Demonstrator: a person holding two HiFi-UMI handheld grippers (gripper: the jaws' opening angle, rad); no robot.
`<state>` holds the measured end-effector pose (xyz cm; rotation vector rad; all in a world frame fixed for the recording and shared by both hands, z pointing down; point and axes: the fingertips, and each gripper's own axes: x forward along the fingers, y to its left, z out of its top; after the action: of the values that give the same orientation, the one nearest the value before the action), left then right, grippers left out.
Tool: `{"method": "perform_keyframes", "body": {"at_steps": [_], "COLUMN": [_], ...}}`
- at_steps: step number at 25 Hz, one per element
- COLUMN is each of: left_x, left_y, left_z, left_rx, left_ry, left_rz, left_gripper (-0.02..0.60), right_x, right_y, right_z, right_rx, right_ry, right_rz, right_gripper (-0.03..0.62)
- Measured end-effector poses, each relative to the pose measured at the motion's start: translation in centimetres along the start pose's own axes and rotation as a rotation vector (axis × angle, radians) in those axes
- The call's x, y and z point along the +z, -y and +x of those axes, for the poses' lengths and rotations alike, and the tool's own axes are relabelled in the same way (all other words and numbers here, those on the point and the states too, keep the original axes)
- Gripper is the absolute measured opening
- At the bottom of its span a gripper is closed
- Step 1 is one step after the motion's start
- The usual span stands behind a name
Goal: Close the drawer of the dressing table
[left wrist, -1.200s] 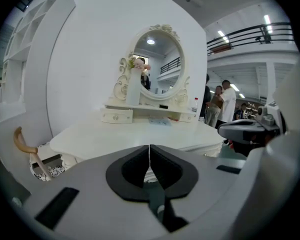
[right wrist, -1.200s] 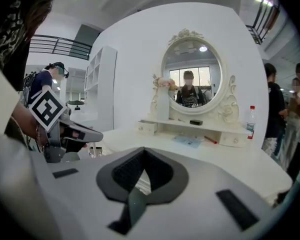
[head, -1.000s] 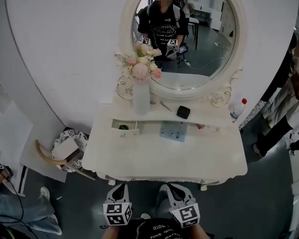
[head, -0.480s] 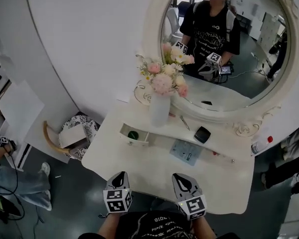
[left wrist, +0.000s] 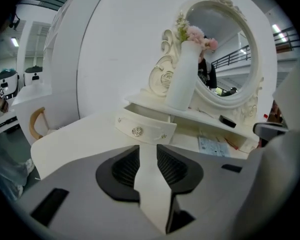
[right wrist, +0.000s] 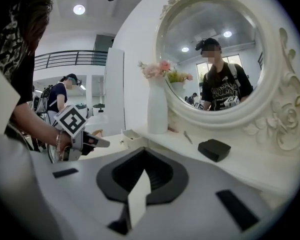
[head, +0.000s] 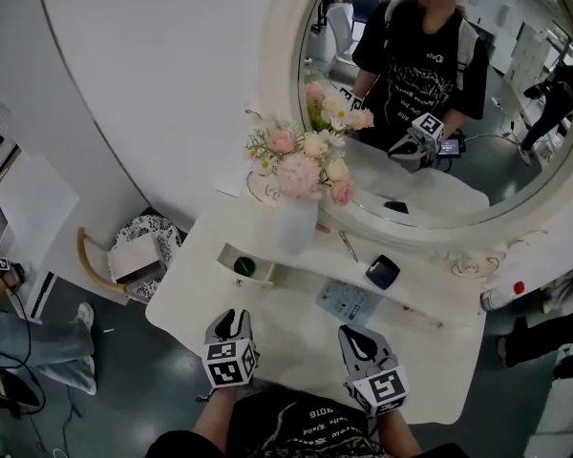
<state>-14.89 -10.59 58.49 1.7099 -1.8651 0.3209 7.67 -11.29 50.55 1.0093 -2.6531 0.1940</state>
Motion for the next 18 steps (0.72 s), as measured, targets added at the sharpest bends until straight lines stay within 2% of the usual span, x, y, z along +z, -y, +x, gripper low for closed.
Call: {"method": "perform_keyframes", "body": {"at_steps": [4,8,18], "left_x": [0.0,0.7,2.0], "left_y": [-1.6,-2.6,-2.7], "left_z": [1.4,2.7,6.3], "left_rx": [0.027,0.044,0.009], "left_ry": [-0.025,-0.025,-0.069], "left_rz": [-0.007,-0.019,0.187], "left_gripper": [0.143,0.158,0.161], "right_x": [-1.4,-1.7,-1.0], "right_y": [-0.3,-0.1,-1.3], "right_z": [-0.8,-1.0,-0.9], "right_rx": [-0.031,-0.071,-0.116], "right_ry": [-0.039,-0.055,-0.032], "right_rz": [0.033,0.039,0.056], "right_gripper": [0.009,0.009,0.009]}}
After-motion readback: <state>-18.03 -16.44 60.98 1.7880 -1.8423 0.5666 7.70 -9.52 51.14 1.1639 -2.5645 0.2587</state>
